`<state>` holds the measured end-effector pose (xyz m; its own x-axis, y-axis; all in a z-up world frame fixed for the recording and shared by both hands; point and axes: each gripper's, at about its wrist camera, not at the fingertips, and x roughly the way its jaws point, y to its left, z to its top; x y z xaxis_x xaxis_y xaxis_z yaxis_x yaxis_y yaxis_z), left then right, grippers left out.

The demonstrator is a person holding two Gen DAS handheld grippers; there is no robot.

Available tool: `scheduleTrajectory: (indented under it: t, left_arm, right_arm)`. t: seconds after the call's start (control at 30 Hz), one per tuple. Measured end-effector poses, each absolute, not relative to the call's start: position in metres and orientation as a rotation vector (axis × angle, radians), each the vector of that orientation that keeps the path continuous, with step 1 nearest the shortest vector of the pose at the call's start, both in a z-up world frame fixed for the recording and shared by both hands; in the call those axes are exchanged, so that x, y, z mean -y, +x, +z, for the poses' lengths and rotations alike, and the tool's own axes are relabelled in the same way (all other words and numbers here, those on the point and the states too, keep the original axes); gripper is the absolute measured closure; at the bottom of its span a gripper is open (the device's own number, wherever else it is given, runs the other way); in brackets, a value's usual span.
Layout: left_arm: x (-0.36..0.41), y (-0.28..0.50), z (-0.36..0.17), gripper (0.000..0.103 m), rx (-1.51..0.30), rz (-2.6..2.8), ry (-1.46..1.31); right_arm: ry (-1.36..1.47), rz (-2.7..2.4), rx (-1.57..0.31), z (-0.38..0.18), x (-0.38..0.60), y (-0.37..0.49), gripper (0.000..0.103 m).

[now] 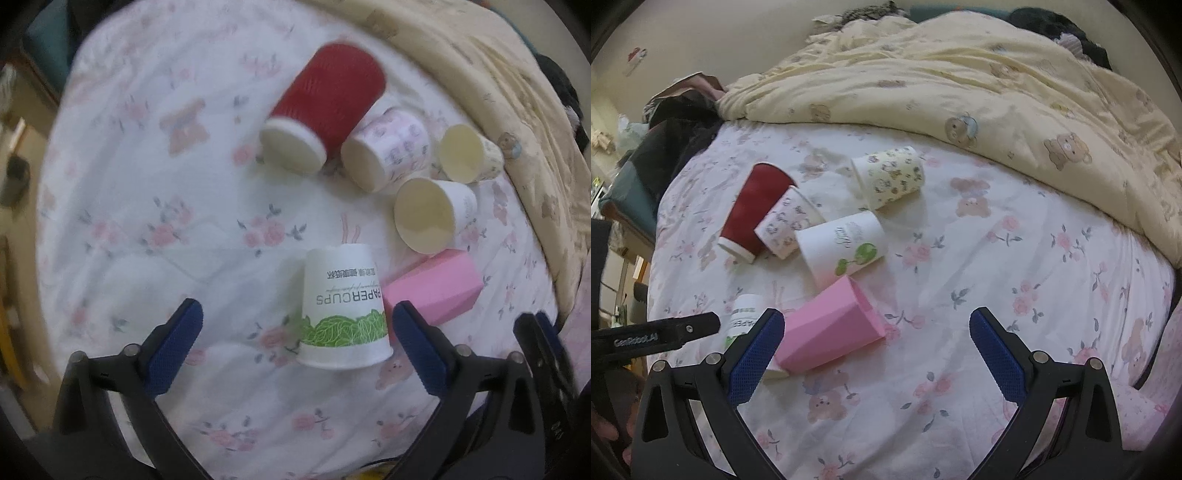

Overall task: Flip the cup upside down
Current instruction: 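Move the left gripper onto the white 'PAPER CUPS' cup and close it, then lift the white cup off the bed with the left gripper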

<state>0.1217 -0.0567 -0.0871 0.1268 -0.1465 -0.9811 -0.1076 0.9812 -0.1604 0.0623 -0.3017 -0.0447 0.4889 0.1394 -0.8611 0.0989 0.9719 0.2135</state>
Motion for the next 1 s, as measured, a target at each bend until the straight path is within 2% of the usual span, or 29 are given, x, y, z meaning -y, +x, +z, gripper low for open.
scheduleTrajectory:
  t: [0.37, 0.47, 0.57, 0.67, 1.0]
  left_arm:
    - [0.064, 0.134, -0.122, 0.008, -1.577, -0.034, -0.331]
    - [0.07, 0.134, -0.131, 0.017, -1.608, -0.034, -0.366]
    - [0.069, 0.135, -0.134, 0.018, -1.594, -0.024, -0.392]
    - [0.065, 0.133, -0.136, 0.044, -1.606, -0.027, -0.451]
    - [0.038, 0.111, -0.089, 0.045, -1.506, -0.007, -0.462]
  right_arm:
    - [0.295, -0.05, -1.093, -0.053, 0.32, 0.068, 0.001]
    - [0.292, -0.048, -1.085, -0.051, 0.318, 0.068, 0.001]
    - [0.286, -0.047, -1.079, -0.05, 0.318, 0.066, 0.001]
    - [0.281, -0.044, -1.079, -0.049, 0.318, 0.066, 0.001]
    - [0.306, 0.025, -1.07, -0.041, 0.309, 0.064, 0.001]
